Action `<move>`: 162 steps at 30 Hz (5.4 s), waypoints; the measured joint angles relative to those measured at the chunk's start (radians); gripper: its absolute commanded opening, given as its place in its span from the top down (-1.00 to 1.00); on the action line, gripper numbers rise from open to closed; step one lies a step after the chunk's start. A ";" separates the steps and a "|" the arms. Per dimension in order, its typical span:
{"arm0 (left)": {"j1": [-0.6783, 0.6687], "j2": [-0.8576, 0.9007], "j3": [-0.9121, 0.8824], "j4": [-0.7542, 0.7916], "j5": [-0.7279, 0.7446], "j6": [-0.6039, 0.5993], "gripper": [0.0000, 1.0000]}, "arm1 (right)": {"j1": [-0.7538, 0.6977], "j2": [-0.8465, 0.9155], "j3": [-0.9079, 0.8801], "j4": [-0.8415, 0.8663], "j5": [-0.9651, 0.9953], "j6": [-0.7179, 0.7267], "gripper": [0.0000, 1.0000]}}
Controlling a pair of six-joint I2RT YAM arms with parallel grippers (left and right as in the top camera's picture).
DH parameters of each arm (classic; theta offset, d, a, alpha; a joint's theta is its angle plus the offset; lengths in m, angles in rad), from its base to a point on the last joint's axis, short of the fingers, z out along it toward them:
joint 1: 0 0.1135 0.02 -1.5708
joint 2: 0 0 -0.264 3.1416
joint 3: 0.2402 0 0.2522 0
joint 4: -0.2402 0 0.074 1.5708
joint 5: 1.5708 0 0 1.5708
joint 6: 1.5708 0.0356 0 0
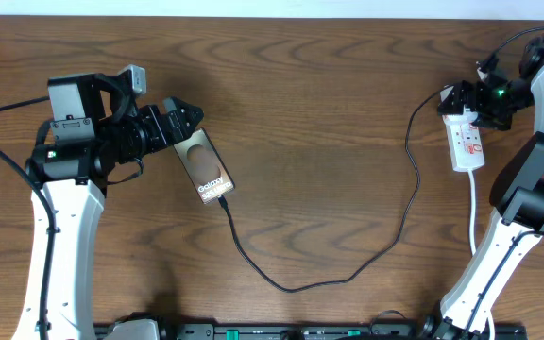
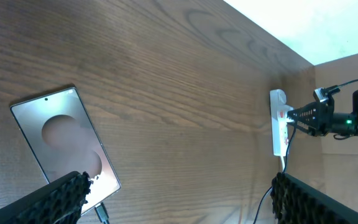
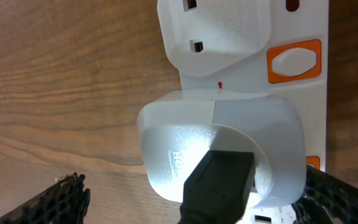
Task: Plug charger to phone and switch on socket
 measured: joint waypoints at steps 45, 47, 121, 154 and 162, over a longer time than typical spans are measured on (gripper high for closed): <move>0.000 0.000 0.000 0.000 0.000 0.000 -0.91 | -0.041 -0.023 -0.149 -0.019 0.234 0.255 -0.99; 0.000 0.000 0.000 0.000 0.000 0.000 -0.91 | -0.046 -0.023 -0.149 -0.020 0.234 0.255 -0.99; -0.145 -0.790 -0.547 0.483 -0.572 0.003 -0.91 | -0.047 -0.661 -0.157 -0.173 0.330 0.275 -0.99; -0.047 -1.325 -1.176 0.621 -0.644 0.029 -0.91 | -0.047 -0.661 -0.158 -0.174 0.327 0.275 -0.98; -0.047 -1.325 -1.176 0.621 -0.644 0.045 -0.91 | -0.047 -0.661 -0.158 -0.174 0.327 0.275 -0.99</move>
